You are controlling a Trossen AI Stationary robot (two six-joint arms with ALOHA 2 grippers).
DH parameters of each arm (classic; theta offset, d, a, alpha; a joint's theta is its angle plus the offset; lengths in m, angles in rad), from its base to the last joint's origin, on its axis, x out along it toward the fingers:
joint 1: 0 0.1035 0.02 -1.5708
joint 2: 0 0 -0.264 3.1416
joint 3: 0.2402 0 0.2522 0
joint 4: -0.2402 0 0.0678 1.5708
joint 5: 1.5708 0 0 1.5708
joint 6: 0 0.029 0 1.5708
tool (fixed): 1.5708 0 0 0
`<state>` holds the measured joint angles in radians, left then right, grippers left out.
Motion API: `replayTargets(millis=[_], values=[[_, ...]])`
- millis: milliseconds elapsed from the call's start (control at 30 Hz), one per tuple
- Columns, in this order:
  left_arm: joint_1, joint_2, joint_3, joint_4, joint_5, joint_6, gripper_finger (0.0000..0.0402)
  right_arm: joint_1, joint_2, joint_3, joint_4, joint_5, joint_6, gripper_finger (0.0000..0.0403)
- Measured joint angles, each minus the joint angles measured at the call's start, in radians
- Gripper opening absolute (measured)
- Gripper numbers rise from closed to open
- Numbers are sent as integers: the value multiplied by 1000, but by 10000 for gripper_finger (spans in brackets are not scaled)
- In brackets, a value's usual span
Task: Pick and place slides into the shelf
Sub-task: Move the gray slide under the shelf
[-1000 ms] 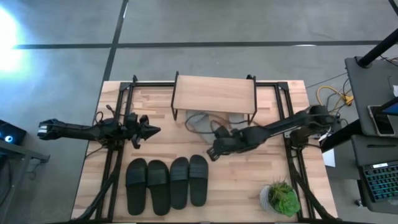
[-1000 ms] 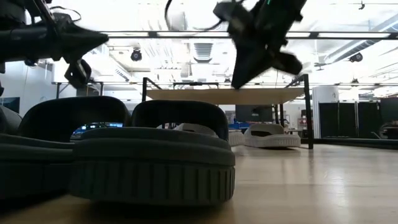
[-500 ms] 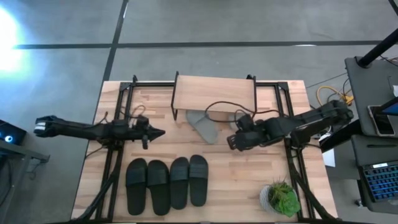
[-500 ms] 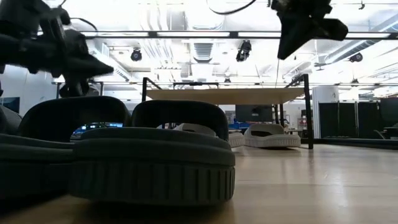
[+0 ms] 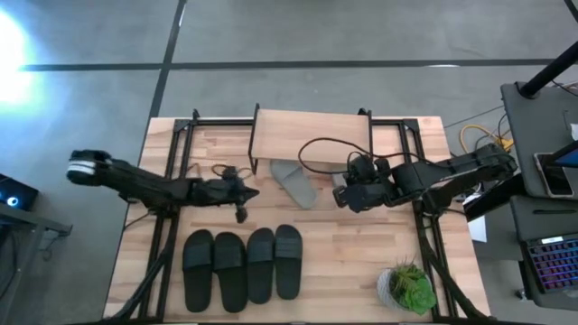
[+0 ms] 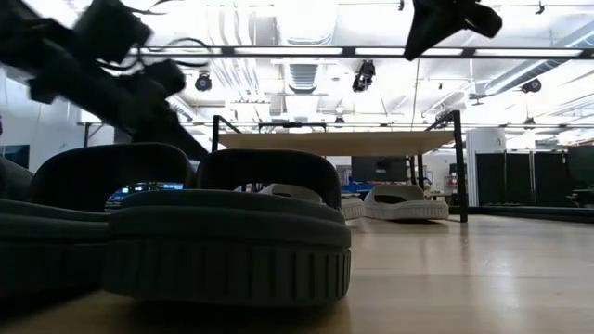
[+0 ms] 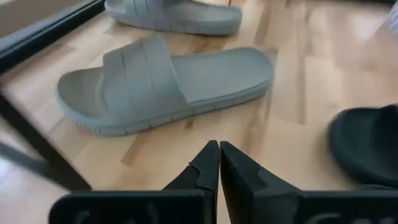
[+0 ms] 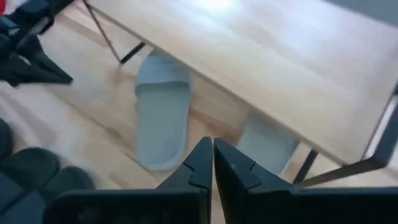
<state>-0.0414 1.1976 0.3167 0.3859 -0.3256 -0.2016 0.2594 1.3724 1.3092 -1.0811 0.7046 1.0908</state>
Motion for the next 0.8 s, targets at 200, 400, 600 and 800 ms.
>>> replayTargets(millis=[200,400,600,800], values=[[0,273,90,-7,-138,-161,0,0,0,29,-75,29,5,9],[1,402,166,60,-154,-155,0,0,-2,31,-95,30,8,9],[23,478,228,135,-208,-76,0,0,-2,28,-101,30,4,9],[72,579,281,129,-238,-80,0,0,-2,28,-133,30,1,9]])
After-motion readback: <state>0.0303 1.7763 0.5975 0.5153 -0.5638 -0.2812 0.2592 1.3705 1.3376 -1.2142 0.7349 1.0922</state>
